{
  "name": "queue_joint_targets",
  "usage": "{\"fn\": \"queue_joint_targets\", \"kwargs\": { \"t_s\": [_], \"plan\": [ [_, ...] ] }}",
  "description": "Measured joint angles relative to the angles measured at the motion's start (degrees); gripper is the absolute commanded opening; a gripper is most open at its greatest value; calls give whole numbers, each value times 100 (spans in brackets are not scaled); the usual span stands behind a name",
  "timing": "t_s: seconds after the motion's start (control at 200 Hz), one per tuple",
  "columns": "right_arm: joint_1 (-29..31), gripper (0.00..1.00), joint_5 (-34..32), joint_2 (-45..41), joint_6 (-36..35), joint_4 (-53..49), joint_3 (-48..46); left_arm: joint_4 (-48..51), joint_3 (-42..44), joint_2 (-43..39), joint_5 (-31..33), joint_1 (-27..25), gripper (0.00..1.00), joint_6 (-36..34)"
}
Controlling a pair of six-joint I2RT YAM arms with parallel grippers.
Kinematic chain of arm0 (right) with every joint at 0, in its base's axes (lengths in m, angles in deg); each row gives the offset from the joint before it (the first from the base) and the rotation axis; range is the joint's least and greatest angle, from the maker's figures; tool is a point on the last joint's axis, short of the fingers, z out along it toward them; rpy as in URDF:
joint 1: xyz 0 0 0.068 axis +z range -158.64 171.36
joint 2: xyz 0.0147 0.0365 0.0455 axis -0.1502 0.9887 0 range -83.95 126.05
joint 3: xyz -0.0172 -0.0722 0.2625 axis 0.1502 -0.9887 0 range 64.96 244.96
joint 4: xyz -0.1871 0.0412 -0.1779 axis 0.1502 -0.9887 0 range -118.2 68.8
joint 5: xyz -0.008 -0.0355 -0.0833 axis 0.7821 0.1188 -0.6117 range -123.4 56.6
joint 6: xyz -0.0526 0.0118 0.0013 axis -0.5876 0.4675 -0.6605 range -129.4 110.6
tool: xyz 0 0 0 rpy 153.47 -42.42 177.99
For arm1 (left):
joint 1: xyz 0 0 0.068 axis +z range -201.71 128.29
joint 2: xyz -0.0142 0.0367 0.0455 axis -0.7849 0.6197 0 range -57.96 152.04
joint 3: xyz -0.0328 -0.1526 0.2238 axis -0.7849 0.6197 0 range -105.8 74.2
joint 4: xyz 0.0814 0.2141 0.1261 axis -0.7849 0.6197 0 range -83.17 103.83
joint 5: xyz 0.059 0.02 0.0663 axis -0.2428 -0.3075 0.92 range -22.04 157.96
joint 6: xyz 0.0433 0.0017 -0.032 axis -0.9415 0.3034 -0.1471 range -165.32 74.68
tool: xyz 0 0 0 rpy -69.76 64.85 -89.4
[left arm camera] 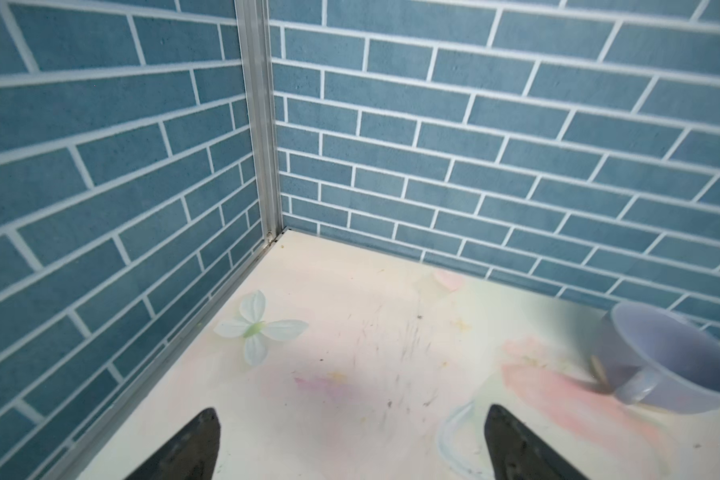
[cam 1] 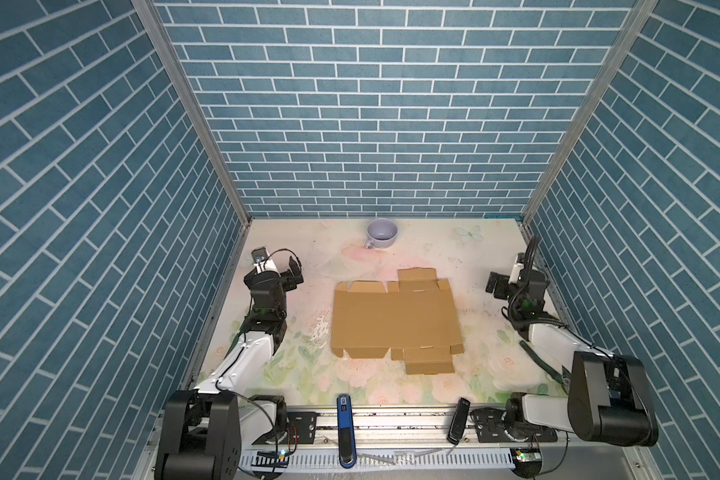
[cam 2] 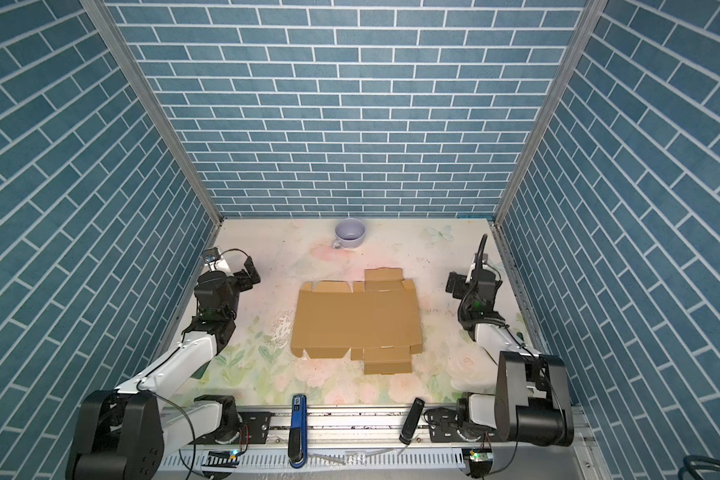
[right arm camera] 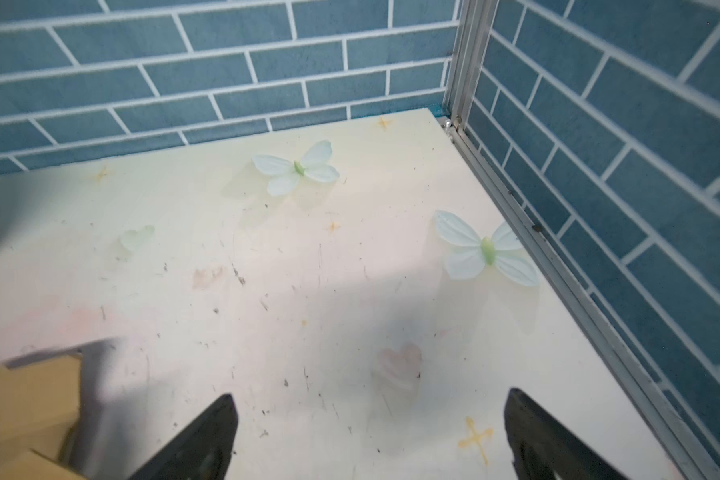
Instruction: Fold the paper box
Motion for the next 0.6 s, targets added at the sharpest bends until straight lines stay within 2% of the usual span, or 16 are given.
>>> {"fn": "queue_joint_targets", "kwargs": {
  "t_s": [0.12, 0.31, 0.42, 0.49, 0.535, 0.6],
  "plan": [
    [9, 99, 310, -431, 411, -1187, 474, 863, -367, 162, -479, 9, 100, 533],
    [203, 99, 839, -986, 890, -2586, 525, 2144, -804, 205, -962, -203, 100, 933],
    [490, 90, 1078, -992, 1040, -3195, 592, 2846, -1032, 210, -966, -715, 99, 999],
    [745, 78, 1115, -817, 1099, -3512, 708, 3211, -1200, 214, -938, -1145, 99, 1010],
    [949, 74, 1130, -686, 1150, -3630, 761, 3377, -1285, 214, -914, -1421, 100, 1010],
    [1150, 74, 1161, -562, 1185, -3733, 763, 3552, -1342, 214, -890, -1751, 100, 1021]
  ]
}}
